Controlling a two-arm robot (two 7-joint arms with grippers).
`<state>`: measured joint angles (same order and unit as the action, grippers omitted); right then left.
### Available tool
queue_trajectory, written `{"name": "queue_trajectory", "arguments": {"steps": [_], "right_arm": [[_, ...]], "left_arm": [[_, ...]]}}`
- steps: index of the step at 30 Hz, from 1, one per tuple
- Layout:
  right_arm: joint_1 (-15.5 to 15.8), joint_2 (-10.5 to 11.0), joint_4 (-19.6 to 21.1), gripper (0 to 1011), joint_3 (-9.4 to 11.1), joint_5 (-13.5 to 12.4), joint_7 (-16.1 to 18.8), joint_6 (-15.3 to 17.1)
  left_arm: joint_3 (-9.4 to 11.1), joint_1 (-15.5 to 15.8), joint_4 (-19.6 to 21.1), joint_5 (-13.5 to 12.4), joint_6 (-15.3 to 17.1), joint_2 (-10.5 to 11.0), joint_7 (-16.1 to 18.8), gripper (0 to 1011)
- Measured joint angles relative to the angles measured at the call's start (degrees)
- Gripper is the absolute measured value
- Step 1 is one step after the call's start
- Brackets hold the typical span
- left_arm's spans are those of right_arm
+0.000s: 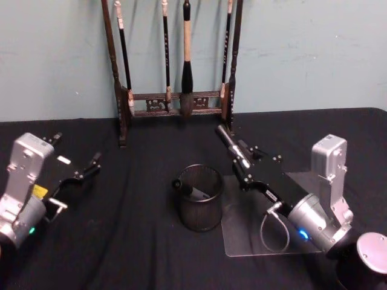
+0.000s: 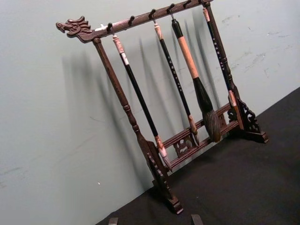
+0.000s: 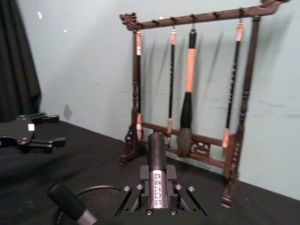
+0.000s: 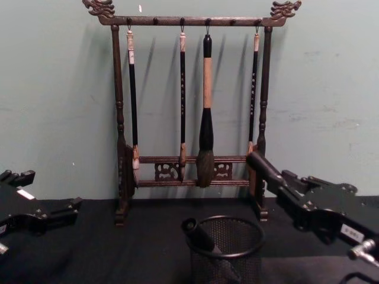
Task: Pick up the water-based marker from the table and place it into the pen holder.
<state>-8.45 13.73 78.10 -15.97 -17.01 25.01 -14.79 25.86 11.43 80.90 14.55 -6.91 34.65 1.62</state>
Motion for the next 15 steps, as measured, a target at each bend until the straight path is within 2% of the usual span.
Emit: {"name": "queue_trajectory", "arguments": {"steps": [4, 15], "right_arm": [[-2.04, 0.13, -1.14, 213, -1.37, -0.41, 1.76, -0.31], [-6.09, -0.69, -4.61, 213, -3.92, -0.36, 2.99, -1.66]], "left_arm": [[0.00, 0.00, 0.00, 0.00, 0.00, 0.00, 0.00, 1009], [0.00, 0.00, 0.00, 0.00, 0.00, 0.00, 0.00, 1009]]}}
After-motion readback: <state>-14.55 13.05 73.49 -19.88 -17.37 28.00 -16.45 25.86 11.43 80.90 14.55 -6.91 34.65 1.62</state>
